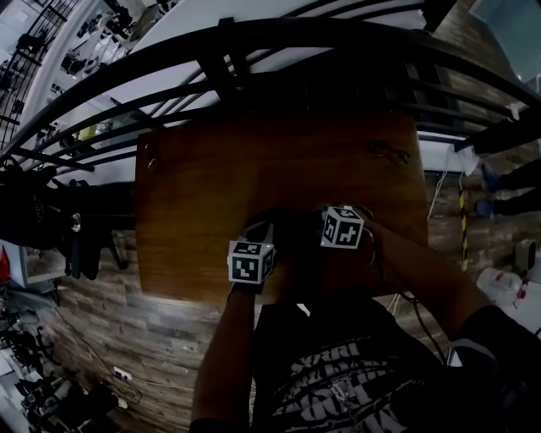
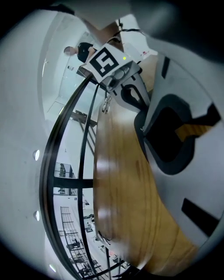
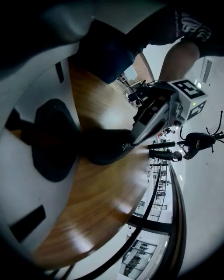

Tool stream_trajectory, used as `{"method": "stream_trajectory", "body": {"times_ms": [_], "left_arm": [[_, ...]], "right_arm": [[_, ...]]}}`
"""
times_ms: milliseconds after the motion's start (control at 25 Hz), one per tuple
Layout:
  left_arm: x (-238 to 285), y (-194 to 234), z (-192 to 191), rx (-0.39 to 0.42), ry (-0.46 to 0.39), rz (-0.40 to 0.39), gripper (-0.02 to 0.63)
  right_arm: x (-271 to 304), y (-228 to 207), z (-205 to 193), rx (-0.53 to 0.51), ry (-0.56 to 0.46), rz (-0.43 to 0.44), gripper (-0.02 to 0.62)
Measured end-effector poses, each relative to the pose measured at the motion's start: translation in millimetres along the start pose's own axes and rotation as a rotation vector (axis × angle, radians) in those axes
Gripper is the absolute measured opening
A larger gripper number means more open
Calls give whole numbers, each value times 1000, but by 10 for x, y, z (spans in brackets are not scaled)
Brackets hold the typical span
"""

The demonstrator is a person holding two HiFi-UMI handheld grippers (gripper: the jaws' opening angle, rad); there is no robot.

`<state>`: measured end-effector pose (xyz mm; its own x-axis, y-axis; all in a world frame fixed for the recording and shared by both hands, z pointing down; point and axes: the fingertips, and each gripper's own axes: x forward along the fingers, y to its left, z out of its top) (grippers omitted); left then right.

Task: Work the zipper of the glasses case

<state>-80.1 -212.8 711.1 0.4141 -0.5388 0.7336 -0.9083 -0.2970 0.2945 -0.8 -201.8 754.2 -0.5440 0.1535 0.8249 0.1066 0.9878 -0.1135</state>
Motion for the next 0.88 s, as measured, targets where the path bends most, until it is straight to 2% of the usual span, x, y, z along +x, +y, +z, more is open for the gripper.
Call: {"method": "stream_trajectory", "body": {"times_ms": [200, 320, 400, 520, 640, 720, 880], "left_arm": [[-53, -165, -170, 23, 89, -5, 6], [-113, -272, -319, 112, 144, -5, 6], [-136, -272, -423, 170, 158, 9, 6], [-186, -228, -528, 249, 183, 32, 6], [-174, -254, -564, 323, 226, 43, 6], [-144, -254, -562, 319, 239, 38, 6], [-126, -237, -552, 255, 219, 10, 6]], "right_arm": [[78, 812, 14, 87, -8, 134, 15], [159, 1241, 144, 142, -12, 169, 15], [243, 1367, 211, 165, -10, 158, 13], [340, 1331, 185, 182, 0, 111, 12], [240, 1080, 76, 236, -3, 18, -3], [148, 902, 19, 267, -14, -10, -2], [103, 946, 17, 231, -24, 56, -2]]}}
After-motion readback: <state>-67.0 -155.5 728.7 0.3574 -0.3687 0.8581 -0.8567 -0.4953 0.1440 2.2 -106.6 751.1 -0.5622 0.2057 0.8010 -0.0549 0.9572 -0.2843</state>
